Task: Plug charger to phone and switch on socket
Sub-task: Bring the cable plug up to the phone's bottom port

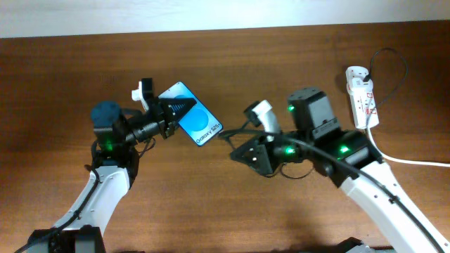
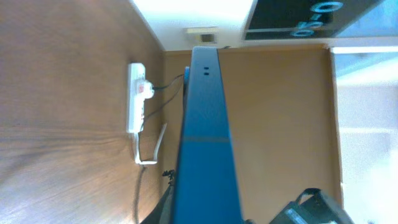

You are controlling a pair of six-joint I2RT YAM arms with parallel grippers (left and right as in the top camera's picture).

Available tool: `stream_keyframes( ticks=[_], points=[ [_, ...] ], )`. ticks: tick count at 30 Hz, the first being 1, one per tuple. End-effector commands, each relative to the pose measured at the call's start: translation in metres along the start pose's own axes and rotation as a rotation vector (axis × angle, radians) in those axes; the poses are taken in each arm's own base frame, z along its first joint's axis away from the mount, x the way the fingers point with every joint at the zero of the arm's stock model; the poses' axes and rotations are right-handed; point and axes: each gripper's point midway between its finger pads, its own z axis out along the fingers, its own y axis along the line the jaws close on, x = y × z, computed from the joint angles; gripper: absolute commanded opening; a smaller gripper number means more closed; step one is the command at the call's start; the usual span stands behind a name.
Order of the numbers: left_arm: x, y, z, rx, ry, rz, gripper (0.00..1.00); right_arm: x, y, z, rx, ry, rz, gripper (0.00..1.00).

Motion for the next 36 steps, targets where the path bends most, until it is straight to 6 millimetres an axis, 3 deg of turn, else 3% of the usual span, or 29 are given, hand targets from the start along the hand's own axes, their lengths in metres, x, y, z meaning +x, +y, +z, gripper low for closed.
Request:
stream_keyframes(
  ticks=[1, 10, 14, 20, 36],
  points=[
    [0.004, -0.024, 0.000, 0.064, 0.034, -0.003, 0.05, 0.003, -0.003, 0.015, 0.081, -0.001, 0.051, 0.04],
    [0.022, -0.026, -0.002, 0.070, 0.142, -0.045, 0.03, 0.000, 0.000, 0.022, 0.096, -0.013, 0.032, 0.04],
    [0.022, -0.026, -0.002, 0.070, 0.144, -0.048, 0.04, 0.005, 0.012, 0.024, 0.021, 0.017, 0.040, 0.04],
    [0.023, -0.026, -0.002, 0.069, 0.148, -0.063, 0.04, 0.020, 0.008, 0.023, 0.038, 0.072, 0.092, 0.04],
    [0.023, -0.026, -0.002, 0.068, 0.148, -0.067, 0.04, 0.024, 0.013, 0.023, 0.011, 0.088, 0.108, 0.04]
  ],
)
